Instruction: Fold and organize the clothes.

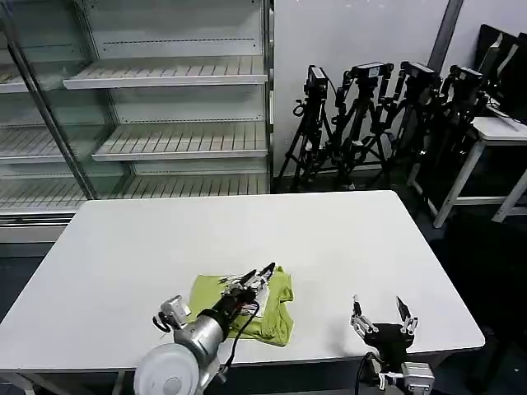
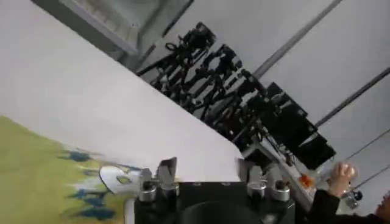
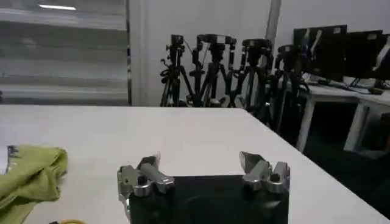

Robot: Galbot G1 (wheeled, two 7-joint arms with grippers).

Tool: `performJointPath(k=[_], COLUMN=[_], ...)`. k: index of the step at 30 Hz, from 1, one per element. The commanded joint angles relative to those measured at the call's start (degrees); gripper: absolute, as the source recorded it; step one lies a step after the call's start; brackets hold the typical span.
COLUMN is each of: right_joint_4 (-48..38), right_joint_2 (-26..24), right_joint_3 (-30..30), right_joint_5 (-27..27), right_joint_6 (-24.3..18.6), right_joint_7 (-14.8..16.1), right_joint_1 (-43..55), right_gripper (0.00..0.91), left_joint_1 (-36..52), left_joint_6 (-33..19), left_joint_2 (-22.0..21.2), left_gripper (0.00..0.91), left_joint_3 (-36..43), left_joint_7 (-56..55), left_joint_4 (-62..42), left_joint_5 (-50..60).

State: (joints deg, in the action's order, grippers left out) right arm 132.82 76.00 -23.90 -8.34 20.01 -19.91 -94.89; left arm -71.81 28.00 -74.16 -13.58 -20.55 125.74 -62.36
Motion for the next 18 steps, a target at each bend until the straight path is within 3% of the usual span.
performJointPath(k=[1,8,18], right_joint_4=[-1.2,-1.9,-1.5], right_joint_2=[-0.2,0.6,1.5], right_joint_3=[2.1,3.0,2.7], right_joint_5=[0.1,0.1,1.4], right_joint_6=[-0.1,0.1,0.0], right_joint_7=[0.2,0.1,0.2], right_joint_1=[2.0,3.3,2.5], right_gripper=[0.907,0.907,0.907], left_joint_1=[-7.5,-11.7,-10.5], left_joint_6=[1.1,3.6,4.3], left_joint_2=[4.2,8.3,5.3], left_gripper=[0.907,0.907,0.907], left_joint_3=[-15.0,-22.3,-17.8], left_joint_7=[0.4,-0.5,-0.1], left_joint_4=[8.4,3.8,-1.5], left_joint_5=[1.7,-2.2,2.0])
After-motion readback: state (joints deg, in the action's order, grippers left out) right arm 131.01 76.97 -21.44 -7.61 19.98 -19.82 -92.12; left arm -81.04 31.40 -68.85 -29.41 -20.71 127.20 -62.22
